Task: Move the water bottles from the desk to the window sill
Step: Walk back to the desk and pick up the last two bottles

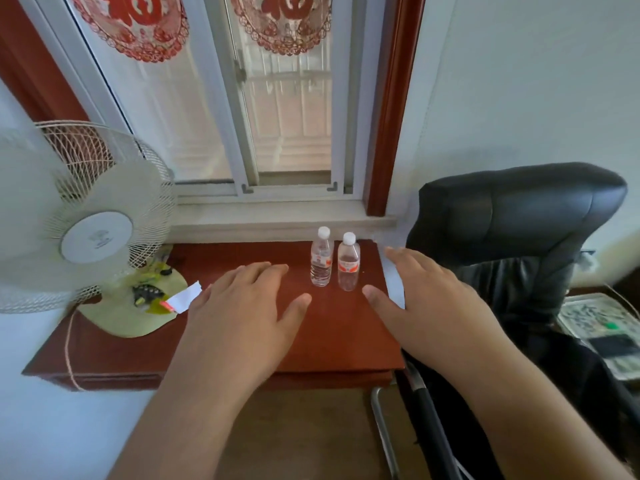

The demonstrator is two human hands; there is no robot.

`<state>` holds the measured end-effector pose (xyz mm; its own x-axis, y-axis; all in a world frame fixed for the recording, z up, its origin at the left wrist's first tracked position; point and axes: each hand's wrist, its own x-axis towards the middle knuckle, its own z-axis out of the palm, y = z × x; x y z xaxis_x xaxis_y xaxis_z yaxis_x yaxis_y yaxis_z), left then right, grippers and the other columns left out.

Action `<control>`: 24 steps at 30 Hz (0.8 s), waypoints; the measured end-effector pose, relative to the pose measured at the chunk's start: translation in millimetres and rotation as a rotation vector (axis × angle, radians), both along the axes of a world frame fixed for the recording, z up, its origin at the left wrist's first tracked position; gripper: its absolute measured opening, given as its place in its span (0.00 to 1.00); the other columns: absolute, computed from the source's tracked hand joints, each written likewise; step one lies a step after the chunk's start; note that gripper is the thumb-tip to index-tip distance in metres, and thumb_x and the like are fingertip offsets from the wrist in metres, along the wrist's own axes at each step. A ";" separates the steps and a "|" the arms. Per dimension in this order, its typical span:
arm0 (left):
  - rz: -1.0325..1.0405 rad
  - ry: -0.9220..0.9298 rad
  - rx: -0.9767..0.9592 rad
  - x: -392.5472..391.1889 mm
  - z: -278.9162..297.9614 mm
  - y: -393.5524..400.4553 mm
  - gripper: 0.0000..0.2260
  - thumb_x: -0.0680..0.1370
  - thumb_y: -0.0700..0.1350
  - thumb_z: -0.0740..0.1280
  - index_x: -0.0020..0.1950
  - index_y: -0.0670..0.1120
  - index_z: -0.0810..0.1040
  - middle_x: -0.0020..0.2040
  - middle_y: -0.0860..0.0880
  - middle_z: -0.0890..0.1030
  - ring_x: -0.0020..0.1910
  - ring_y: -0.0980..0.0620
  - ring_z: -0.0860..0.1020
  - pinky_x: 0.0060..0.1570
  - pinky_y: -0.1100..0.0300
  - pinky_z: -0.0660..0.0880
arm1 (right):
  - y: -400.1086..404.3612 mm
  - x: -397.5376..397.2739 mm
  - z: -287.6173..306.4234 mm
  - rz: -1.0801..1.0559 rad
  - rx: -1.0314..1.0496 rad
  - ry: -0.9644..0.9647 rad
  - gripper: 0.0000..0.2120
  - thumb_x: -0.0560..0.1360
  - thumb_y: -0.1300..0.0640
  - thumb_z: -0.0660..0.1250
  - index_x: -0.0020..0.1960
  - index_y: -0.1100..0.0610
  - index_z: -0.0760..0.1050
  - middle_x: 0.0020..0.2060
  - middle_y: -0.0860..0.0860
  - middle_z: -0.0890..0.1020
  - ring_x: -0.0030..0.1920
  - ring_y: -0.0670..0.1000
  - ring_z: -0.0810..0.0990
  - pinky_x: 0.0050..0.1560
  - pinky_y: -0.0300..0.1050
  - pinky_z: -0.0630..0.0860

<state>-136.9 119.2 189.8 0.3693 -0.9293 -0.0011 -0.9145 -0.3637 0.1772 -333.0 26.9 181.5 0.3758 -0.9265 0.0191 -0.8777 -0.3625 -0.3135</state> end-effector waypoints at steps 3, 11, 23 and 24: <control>-0.051 0.007 0.018 20.2 -5.0 -12.8 0.29 0.81 0.68 0.50 0.80 0.61 0.59 0.80 0.59 0.62 0.79 0.54 0.59 0.75 0.49 0.62 | -2.5 15.0 -7.6 -0.069 0.008 0.019 0.35 0.78 0.30 0.55 0.80 0.43 0.54 0.79 0.43 0.63 0.77 0.49 0.64 0.74 0.54 0.64; -0.106 0.007 0.050 51.8 -17.5 -39.3 0.28 0.81 0.68 0.50 0.80 0.61 0.58 0.80 0.60 0.61 0.80 0.54 0.58 0.73 0.49 0.63 | -17.0 39.1 -16.2 -0.135 0.050 0.049 0.36 0.79 0.30 0.54 0.81 0.43 0.51 0.80 0.43 0.60 0.79 0.50 0.61 0.75 0.55 0.62; -0.062 -0.021 0.060 66.4 -22.3 -127.0 0.29 0.80 0.69 0.52 0.79 0.60 0.61 0.78 0.59 0.65 0.78 0.53 0.62 0.72 0.49 0.65 | -116.2 57.8 -27.3 -0.110 0.056 0.019 0.33 0.80 0.31 0.54 0.81 0.43 0.54 0.79 0.43 0.62 0.77 0.50 0.63 0.74 0.53 0.63; -0.054 -0.034 0.053 67.3 -20.6 -136.0 0.28 0.80 0.69 0.52 0.78 0.60 0.62 0.78 0.59 0.66 0.77 0.53 0.63 0.71 0.49 0.65 | -127.8 59.8 -26.9 -0.103 0.048 0.015 0.33 0.80 0.31 0.54 0.80 0.43 0.54 0.79 0.43 0.62 0.77 0.50 0.63 0.74 0.53 0.63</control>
